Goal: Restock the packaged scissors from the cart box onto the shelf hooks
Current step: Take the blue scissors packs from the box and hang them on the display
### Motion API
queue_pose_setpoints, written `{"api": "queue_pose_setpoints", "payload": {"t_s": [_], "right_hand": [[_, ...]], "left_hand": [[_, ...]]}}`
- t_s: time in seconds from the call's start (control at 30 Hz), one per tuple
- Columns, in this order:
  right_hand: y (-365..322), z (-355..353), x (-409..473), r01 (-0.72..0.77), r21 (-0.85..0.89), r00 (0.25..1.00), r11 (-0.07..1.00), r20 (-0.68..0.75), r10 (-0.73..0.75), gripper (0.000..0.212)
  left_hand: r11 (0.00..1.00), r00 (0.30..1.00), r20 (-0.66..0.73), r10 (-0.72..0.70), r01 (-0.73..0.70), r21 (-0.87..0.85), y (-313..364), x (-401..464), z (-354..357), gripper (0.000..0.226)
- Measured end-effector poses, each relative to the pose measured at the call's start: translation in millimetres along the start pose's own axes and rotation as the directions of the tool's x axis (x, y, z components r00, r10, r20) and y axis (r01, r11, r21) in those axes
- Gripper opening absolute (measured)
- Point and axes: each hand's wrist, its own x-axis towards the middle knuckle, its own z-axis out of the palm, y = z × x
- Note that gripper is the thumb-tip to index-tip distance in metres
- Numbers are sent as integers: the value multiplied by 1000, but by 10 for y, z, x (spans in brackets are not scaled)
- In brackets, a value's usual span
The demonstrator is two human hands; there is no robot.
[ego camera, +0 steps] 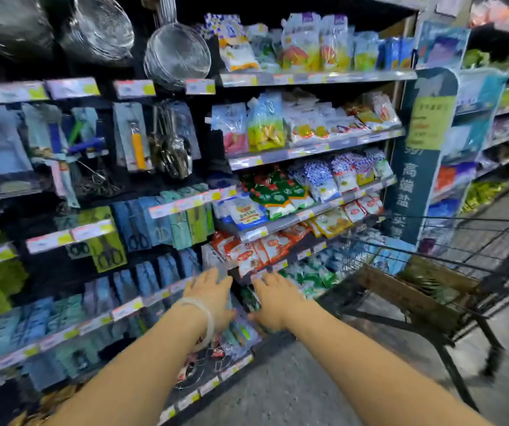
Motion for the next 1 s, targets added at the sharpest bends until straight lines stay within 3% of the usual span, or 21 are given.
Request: {"api": "queue_pose_setpoints", "payload": {"t_s": [0.27, 0.63, 0.83, 1.0], "right_hand": [[1657, 38, 532, -278, -4, 957, 961, 80, 278, 74], [3962, -136, 1776, -477, 90, 879, 874, 43, 476, 67], [5227, -277, 2581, -601, 198, 795, 774, 50, 604, 61], [6100, -105, 2837, -696, 260, 714, 669, 156, 682, 64]], "left_hand": [[983, 977, 121, 176, -180, 23, 1063, 1732, 148, 75], [890, 887, 180, 425, -445, 96, 2605, 4236, 4, 76], [845, 827, 241, 508, -533, 48, 3359, 5641, -109, 74], [820, 779, 319, 540, -573, 11, 3848, 6377, 4, 70]]}}
